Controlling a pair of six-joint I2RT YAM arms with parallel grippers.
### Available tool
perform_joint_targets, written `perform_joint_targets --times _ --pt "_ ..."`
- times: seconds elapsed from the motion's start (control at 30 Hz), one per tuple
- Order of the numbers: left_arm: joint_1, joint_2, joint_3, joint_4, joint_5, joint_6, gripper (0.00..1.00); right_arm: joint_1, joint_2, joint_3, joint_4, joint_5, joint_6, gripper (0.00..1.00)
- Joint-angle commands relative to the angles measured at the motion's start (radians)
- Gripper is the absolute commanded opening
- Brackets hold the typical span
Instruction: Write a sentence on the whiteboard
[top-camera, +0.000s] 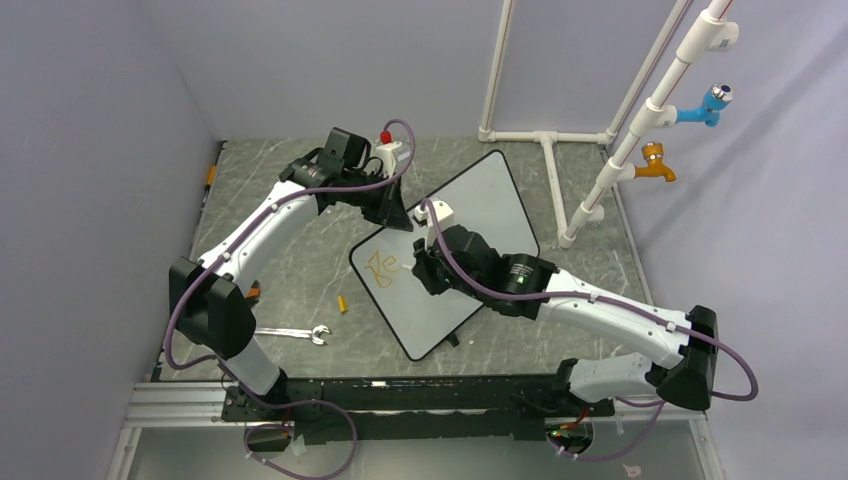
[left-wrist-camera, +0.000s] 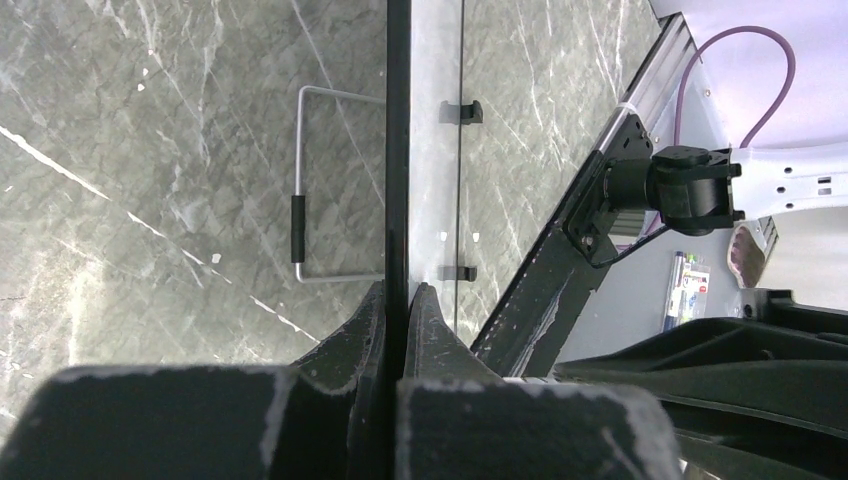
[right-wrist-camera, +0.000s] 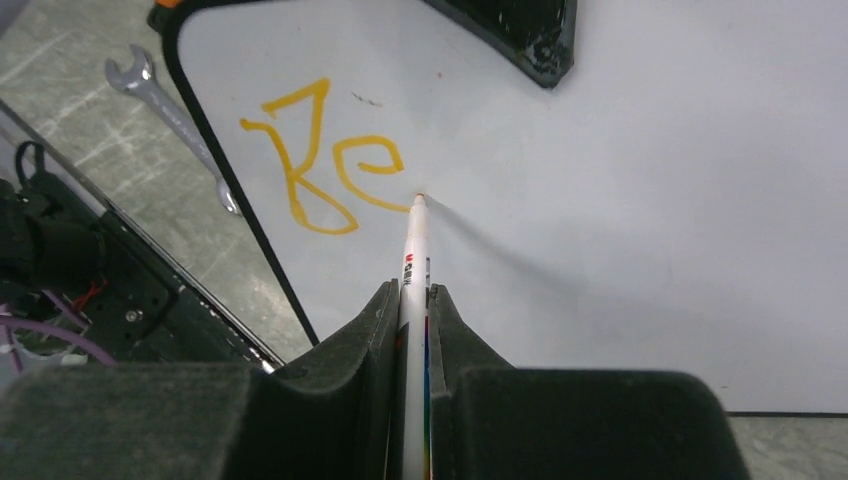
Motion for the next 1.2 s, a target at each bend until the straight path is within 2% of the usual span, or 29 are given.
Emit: perform_joint_targets --times 0.0,0.73,1.17 --pt "0.003 -0.029 0.007 -0.005 -0.223 0.111 0.00 -0.004 -0.065 0.084 0.052 -0.023 -0.025 0.00" --pt "0.001 -0.028 0.008 -0.004 -0.212 0.110 0.00 -0.015 0.026 0.091 0.082 0.054 -0.042 0.00" --pt "0.000 -0.031 0.008 -0.004 -0.212 0.112 0.00 -0.052 0.027 0.046 0.078 0.066 -0.027 0.00"
